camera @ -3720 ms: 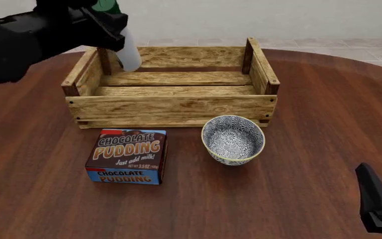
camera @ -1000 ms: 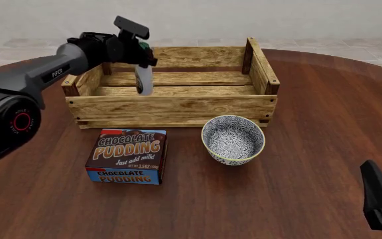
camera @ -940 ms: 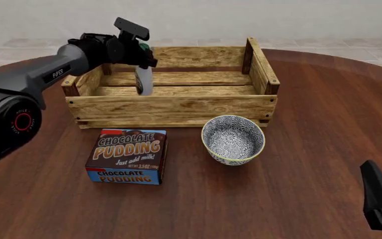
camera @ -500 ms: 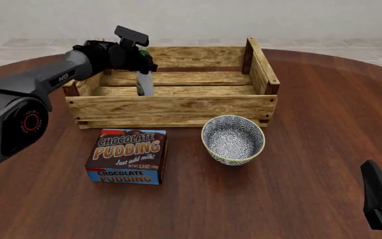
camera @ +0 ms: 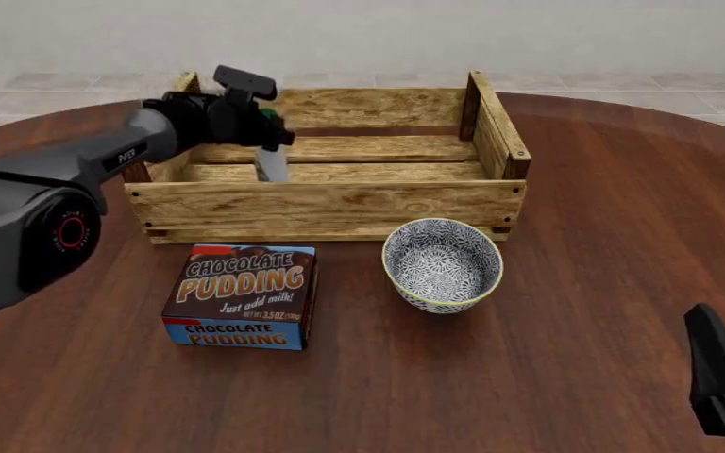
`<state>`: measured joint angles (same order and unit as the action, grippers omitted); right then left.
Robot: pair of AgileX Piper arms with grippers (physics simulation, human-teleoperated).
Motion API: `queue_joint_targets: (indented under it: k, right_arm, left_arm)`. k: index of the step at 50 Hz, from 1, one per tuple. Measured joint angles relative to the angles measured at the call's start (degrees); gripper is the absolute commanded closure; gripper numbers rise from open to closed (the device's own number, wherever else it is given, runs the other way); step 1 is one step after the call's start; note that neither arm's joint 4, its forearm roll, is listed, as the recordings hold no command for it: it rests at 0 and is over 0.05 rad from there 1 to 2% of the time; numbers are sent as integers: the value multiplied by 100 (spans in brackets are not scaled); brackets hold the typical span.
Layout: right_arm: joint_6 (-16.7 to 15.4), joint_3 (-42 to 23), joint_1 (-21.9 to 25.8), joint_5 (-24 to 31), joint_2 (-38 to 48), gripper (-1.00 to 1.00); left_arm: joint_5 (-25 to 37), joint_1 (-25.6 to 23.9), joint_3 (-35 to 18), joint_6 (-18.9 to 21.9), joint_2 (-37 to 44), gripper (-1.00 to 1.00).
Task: Pick up the salad dressing and put it in the tray.
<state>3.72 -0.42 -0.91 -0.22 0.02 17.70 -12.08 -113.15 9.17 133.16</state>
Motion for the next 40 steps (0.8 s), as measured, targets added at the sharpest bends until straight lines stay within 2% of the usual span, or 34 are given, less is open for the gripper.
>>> queue_joint_targets:
  k: [40]
  right_arm:
    - [2,-18,-2,21,0,-100]
  left_arm:
    - [-236,72,3,-175,149,100]
